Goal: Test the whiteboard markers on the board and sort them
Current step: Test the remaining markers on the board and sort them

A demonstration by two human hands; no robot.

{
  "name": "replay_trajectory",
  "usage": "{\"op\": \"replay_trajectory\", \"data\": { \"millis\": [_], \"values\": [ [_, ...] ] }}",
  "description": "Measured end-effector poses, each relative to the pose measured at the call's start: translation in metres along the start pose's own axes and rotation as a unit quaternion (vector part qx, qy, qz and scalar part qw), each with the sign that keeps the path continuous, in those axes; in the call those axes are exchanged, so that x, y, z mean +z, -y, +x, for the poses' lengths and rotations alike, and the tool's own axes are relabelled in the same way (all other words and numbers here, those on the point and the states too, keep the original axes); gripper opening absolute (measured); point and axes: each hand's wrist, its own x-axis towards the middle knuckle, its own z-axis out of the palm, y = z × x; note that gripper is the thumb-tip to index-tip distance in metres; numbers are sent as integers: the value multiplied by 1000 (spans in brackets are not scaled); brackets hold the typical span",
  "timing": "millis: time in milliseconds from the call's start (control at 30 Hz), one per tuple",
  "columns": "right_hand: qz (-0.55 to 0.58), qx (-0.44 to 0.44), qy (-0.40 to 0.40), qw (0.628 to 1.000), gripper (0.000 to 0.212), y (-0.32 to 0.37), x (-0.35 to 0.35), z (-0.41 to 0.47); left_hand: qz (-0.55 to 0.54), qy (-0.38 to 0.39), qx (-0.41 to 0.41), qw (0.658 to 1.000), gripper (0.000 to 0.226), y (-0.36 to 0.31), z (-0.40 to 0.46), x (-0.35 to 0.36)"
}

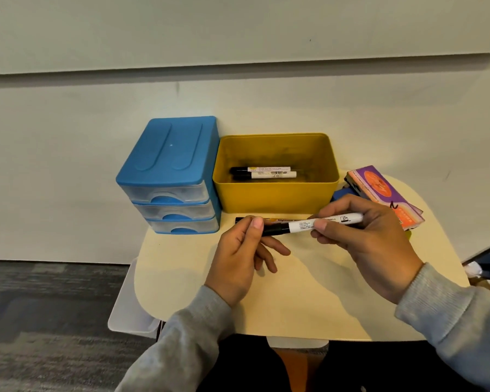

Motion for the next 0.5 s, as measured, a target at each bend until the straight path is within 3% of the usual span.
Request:
{"op": "replay_trajectory", "data": {
  "millis": [167,267,400,500],
  "values": [
    [7,-36,26,999,26,16,-4,1,25,-18,37,999,53,-19,0,7],
    [-80,-87,76,990,17,25,-5,-3,30,-37,47,998,55,-30,-2,6],
    [-304,-211,94,924,14,32,-3,-8,-40,-100,13,994,46,-44,-2,7],
    [-369,-264,89,886,17,34,0,-9,-30,-124,24,991,51,-51,1,8]
  ]
}}
